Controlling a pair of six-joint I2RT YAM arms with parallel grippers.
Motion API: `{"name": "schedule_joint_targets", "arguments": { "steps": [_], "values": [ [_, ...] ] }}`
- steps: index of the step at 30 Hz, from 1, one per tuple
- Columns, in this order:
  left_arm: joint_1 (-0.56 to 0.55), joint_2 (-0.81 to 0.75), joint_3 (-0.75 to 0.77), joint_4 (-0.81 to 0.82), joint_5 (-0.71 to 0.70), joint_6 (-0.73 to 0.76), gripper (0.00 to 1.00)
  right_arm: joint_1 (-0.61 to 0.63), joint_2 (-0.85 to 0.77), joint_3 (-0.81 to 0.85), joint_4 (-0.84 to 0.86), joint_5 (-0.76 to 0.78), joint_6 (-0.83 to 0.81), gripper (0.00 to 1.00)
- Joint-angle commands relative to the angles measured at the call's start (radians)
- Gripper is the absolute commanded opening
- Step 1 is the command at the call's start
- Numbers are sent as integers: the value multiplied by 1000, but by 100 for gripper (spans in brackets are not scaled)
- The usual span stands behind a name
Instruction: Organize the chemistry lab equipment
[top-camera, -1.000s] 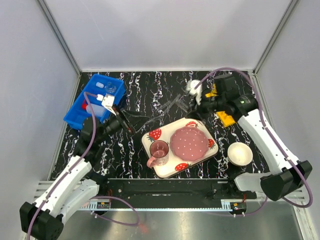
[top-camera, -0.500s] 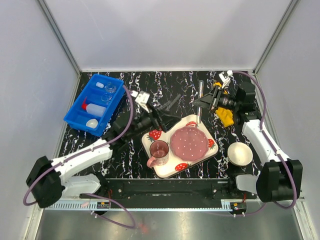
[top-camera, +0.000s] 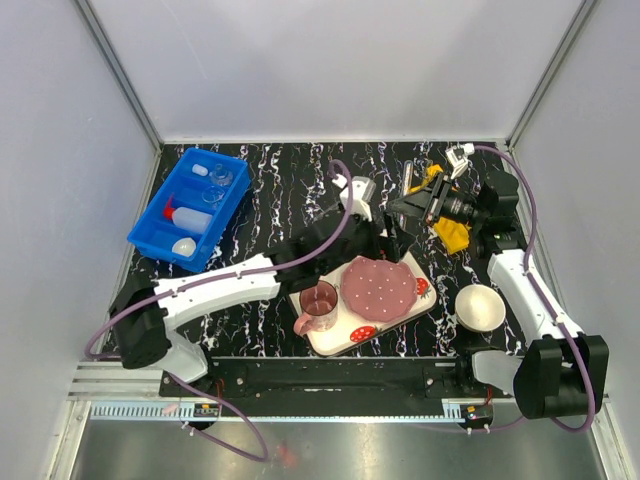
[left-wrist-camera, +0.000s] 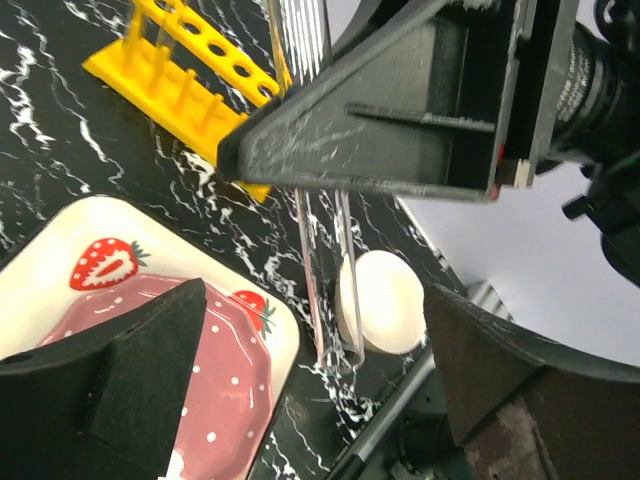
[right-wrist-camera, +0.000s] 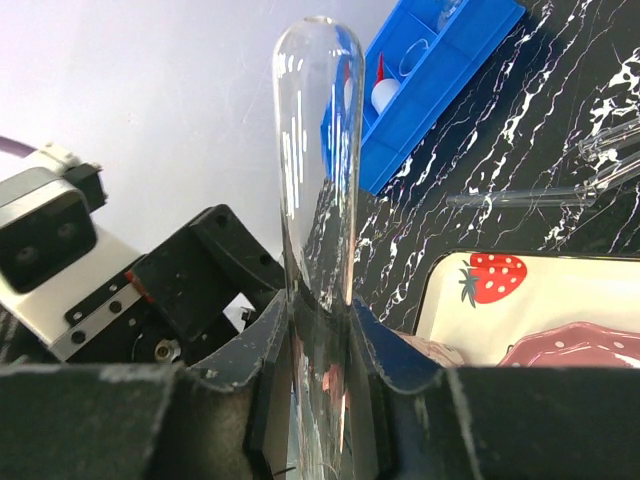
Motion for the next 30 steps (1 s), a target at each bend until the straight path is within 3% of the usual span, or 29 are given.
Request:
{"name": "schedule_joint_targets", "arguments": {
  "steps": [1,6,12,15,18,25,30],
  "values": [
    [-36,57,156,-199,-225,57,89,-7,-23,-4,43,13,18,27],
    [-51,121,247,-244,-241,101,75,-7,-30,-9,28,20,11,27],
    [-81,175,356,-354,-310,159,48,-10,-37,-8,-1,35,-12,27],
    [-81,189,389,-396,-287,175,33,-11,-36,-11,-6,40,-16,27],
    [-81,184,385,-397,-245,201,25,-10,-37,-11,-6,39,-22,28],
    [-68,115,265,-276,-169,254,22,-11,-62,-9,-6,-1,-73,39],
    [-52,11,111,-83,-28,316,21,-11,-83,29,-87,-58,-166,68]
  ]
}}
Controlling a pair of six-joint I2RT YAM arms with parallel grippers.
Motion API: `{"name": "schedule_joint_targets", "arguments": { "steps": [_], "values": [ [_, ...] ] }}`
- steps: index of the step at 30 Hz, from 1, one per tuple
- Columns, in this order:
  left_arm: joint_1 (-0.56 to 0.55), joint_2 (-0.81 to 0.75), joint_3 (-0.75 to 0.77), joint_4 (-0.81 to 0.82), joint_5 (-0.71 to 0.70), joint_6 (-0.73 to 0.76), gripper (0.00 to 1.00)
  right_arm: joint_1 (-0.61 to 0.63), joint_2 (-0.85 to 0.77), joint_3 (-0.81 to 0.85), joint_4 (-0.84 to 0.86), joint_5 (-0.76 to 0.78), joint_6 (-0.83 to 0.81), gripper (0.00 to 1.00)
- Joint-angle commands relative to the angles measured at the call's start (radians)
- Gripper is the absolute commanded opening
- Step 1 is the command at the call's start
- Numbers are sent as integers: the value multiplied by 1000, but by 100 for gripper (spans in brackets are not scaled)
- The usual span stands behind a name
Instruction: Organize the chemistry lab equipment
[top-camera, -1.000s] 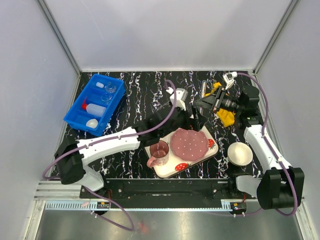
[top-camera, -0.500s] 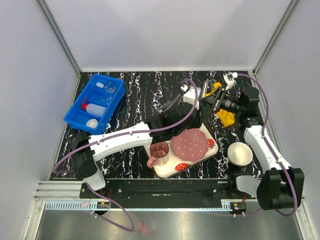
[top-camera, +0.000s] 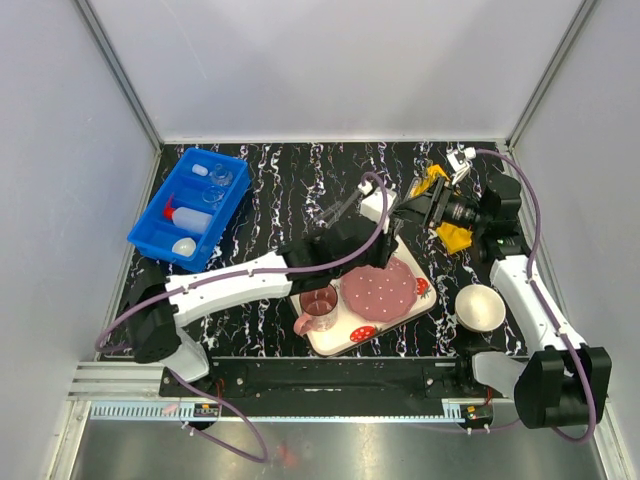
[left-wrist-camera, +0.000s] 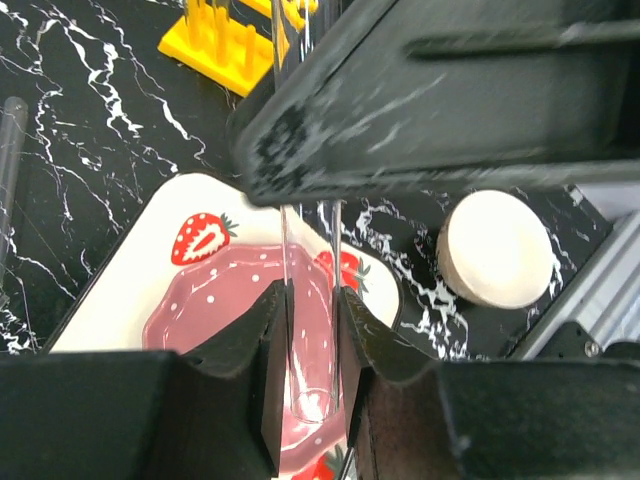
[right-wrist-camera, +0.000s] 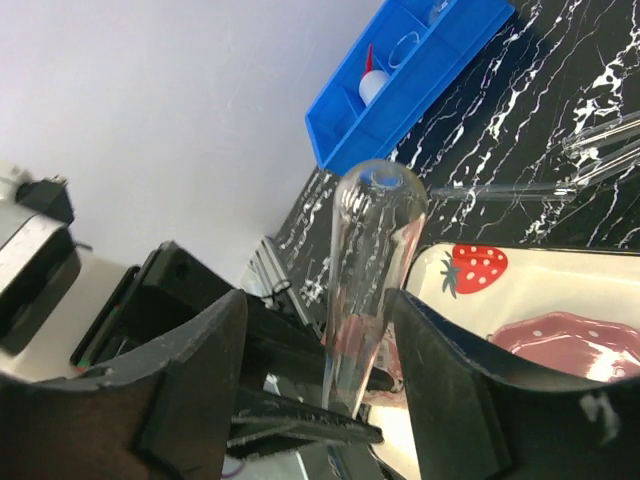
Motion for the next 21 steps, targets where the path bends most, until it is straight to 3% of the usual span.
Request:
{"name": "schedule_joint_targets", "arguments": {
  "steps": [1,5,11,21],
  "values": [
    [13,-140,-133,216,139,98,21,-6,-44,61,-58,-85,-108,71],
    [17,-197,-204,251,166,132,21,-6,-33,124,-250,-113,-225,75],
    [26,-237,-260,270,209,160,20,-6,4,187,-351,-150,-257,72],
    [39,-225,-247,228,233,158,20,-6,53,310,-530,-138,-406,53]
  ]
}}
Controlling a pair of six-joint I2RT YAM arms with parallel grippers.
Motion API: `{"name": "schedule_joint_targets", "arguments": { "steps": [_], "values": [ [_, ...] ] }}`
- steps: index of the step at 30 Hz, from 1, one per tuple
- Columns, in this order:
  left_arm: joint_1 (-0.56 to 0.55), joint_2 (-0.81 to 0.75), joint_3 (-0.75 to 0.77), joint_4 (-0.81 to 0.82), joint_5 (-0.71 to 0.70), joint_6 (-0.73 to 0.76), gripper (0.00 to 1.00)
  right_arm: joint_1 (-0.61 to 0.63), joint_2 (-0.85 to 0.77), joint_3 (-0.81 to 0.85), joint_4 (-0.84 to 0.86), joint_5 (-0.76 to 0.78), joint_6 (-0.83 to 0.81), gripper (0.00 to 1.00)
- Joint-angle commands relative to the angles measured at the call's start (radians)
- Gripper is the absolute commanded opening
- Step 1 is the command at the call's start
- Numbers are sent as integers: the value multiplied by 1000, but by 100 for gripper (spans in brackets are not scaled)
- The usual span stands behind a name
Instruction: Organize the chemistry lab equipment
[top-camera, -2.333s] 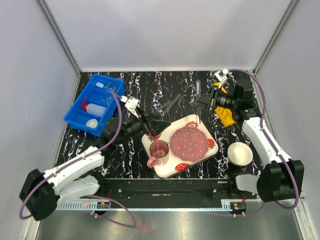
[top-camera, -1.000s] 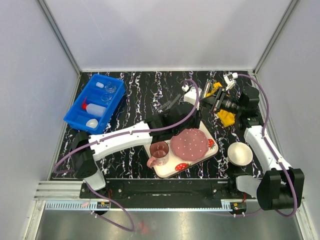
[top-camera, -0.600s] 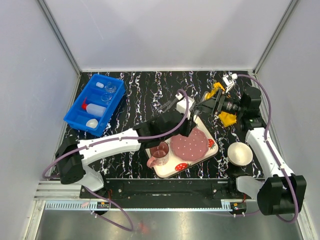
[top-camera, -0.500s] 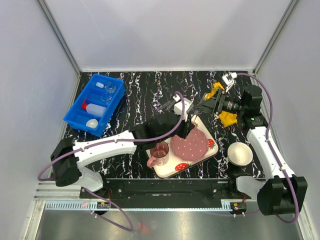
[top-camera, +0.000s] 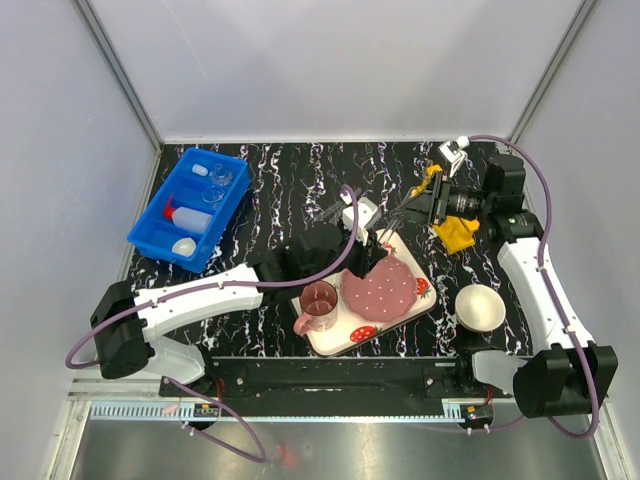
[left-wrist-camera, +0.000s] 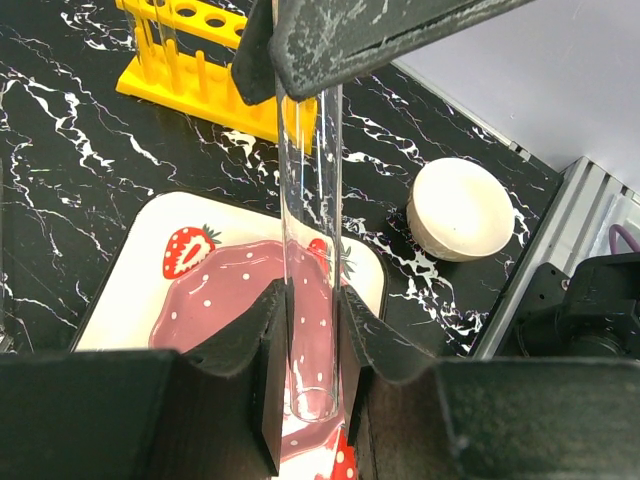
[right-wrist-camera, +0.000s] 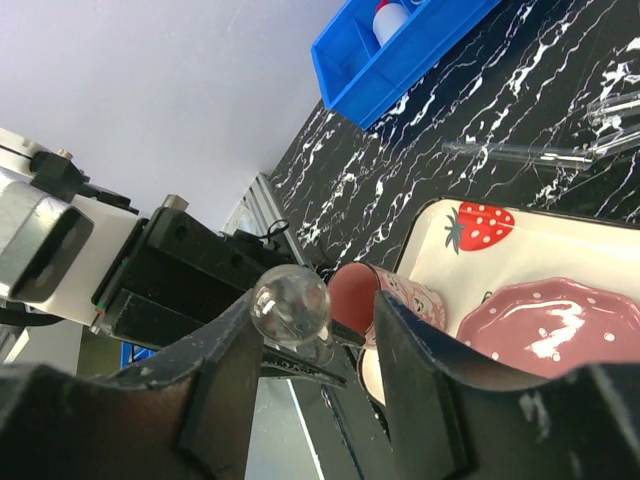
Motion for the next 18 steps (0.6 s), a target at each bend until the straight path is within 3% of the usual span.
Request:
{"name": "schedule_joint_targets", "arguments": {
  "steps": [1,4,10,13,14,18],
  "values": [
    [10,-11,22,29,26,12,20,-6,13,75,-92,-11,-98,51],
    [13,-3,28,18,27,7,20,-6,13,84,-117,6,-126,46],
    [16,-1,34,8,24,-7,23,-6,12,107,-137,35,-180,26],
    [24,-18,31,5,18,-20,32,-4,10,122,-143,52,-204,22],
    [27,-24,25,6,17,-23,43,-6,10,127,-144,57,-216,22],
    [73,-102,-20,21,0,-66,69,-18,10,160,-150,100,-256,22]
  ]
}}
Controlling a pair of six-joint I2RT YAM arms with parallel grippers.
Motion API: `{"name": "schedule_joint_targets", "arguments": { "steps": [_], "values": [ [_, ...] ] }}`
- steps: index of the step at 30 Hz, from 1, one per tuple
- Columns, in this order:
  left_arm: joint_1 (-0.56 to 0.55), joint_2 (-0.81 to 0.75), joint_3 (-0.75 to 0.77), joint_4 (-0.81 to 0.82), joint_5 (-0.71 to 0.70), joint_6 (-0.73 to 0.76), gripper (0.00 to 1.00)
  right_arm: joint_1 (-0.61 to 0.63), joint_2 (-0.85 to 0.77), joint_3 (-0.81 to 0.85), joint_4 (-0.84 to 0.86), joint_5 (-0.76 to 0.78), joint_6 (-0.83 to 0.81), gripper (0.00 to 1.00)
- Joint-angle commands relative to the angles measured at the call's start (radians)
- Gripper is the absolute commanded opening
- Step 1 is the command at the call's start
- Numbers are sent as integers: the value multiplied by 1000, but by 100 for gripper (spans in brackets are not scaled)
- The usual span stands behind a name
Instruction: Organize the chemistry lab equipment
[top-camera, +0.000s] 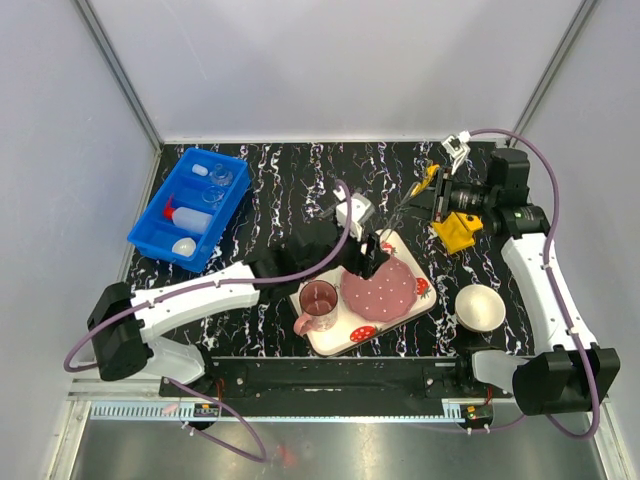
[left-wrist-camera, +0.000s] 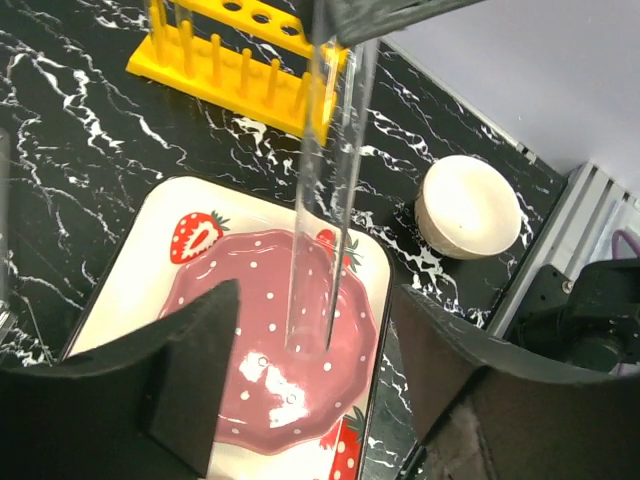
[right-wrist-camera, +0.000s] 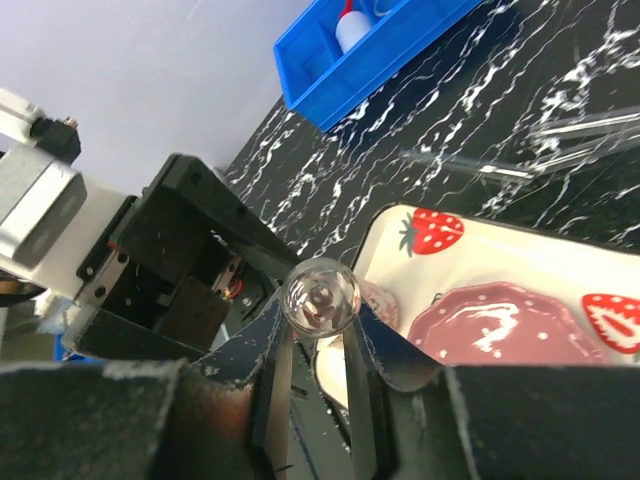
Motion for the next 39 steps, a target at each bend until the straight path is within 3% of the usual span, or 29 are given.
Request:
{"name": "schedule_joint_targets", "arguments": {
  "steps": [1,3,7,10,12,15,23,29,39],
  "values": [
    [61,-120,-35,55,-6,-60,72,-30,-4,78,0,58,-86,22],
    [122,-185,-93,77,10,-101,85,-49,7,95,-6,87,-106,22],
    [274,-303,-220,110,114,-184,96,-95,30,115,-12,152,-201,22],
    [392,-407,-320,97,140,-226,99,-116,54,138,-11,210,-244,22],
    [447,-491,-380,43,85,-244,99,-130,80,152,-2,261,-287,22],
    [479,-611,-456,-49,-63,-256,99,-144,123,170,9,328,-348,22],
    [532,-811,-585,-238,-108,-262,99,-164,238,175,109,469,-454,22],
    [532,-851,-613,-278,-128,-284,99,-167,307,190,173,569,-517,23],
    [532,-786,-576,-270,-122,-262,99,-167,390,210,238,632,-585,23]
  ]
}}
